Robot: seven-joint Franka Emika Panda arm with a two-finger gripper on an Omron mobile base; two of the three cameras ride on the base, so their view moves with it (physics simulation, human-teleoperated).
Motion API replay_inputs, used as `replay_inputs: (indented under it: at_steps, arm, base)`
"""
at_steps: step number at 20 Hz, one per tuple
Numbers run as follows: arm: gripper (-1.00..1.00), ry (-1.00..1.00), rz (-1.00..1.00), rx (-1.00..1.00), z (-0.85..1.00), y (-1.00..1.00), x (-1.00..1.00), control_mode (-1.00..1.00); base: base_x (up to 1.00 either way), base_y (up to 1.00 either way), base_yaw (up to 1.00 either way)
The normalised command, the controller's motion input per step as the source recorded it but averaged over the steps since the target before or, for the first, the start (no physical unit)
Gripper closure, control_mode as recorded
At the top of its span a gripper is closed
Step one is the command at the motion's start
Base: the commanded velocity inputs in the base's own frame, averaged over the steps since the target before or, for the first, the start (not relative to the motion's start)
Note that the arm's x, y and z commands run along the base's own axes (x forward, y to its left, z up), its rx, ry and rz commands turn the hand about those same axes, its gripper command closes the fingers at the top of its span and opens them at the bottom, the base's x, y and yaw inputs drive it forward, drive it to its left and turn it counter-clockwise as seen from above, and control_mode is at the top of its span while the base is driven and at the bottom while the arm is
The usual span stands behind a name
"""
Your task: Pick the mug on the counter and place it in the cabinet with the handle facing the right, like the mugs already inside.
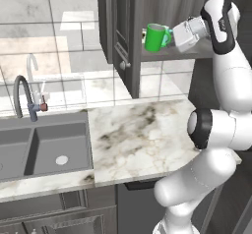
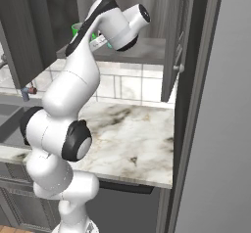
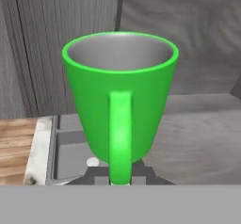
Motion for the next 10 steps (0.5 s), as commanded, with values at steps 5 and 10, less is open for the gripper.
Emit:
replay_inputs:
  at_steps: [5, 10]
  arm:
    - [1.00, 0.00, 0.00, 0.00, 0.00, 0.00, 0.13, -1.00]
    - [1.00, 0.00, 0.00, 0.00, 0.00, 0.00, 0.12, -1.00]
  base:
    - [0.00, 0.00, 0.00]
    - [0.00, 0.00, 0.00]
